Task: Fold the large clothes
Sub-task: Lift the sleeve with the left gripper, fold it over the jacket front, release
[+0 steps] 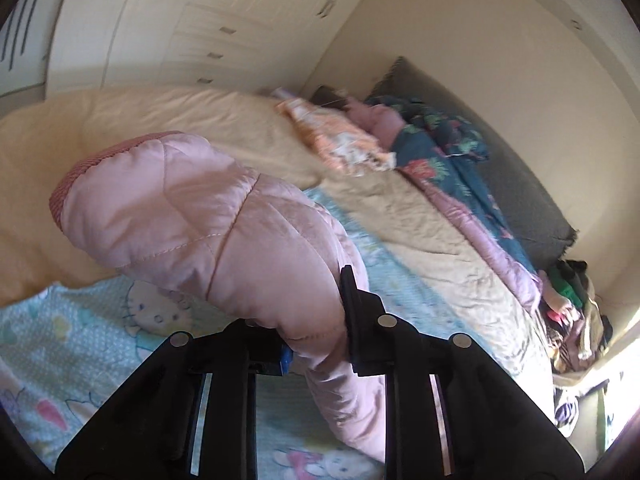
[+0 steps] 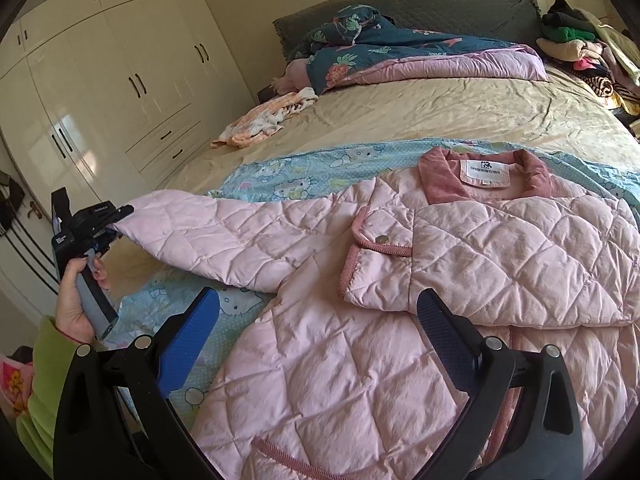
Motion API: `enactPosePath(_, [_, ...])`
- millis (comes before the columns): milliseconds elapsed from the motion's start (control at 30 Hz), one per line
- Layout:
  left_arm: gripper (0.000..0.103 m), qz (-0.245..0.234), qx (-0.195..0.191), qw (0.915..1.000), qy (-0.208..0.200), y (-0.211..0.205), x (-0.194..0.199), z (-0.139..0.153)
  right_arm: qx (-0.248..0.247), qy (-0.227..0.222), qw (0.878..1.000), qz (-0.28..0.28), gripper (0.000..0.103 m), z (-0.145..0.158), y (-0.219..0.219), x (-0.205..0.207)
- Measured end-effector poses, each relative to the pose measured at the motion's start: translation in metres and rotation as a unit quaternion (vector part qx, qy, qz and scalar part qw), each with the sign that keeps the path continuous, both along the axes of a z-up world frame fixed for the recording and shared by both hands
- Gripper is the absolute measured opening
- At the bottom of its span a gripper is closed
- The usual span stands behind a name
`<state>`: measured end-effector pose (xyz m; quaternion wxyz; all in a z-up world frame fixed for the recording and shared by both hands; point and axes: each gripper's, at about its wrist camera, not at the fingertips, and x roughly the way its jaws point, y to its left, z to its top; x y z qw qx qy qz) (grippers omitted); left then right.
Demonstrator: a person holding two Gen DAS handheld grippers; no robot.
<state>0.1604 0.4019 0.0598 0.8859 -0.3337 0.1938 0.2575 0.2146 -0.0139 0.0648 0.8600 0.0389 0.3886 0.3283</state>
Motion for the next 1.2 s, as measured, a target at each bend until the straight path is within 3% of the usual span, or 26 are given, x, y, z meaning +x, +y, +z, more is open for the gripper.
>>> enactPosePath(167, [0.011, -0.055, 0.033, 0.9976, -0.027, -0.047, 0.007, 0.044, 0.018, -0.004, 1.0, -0.02, 0.099, 0.012, -0.023, -0.008])
enactPosePath(367, [0.01, -0.114, 0.06, 0.9905, -0.048, -0.101, 0.02, 0.071, 0.034, -0.007, 0.998, -0.044, 0.099, 0.019, -0.055, -0.016])
enactPosePath(733, [0.01, -0.163, 0.108, 0.9795, -0.05, -0.172, 0.045, 0.086, 0.055, -0.008, 0.994, -0.092, 0.099, 0.026, -0.114, -0.022])
enactPosePath(1200, [0.01, -0.234, 0.144, 0.9607, -0.039, -0.259, 0.082, 0.079, 0.074, 0.003, 0.988, -0.135, 0.099, 0.022, -0.174, -0.02])
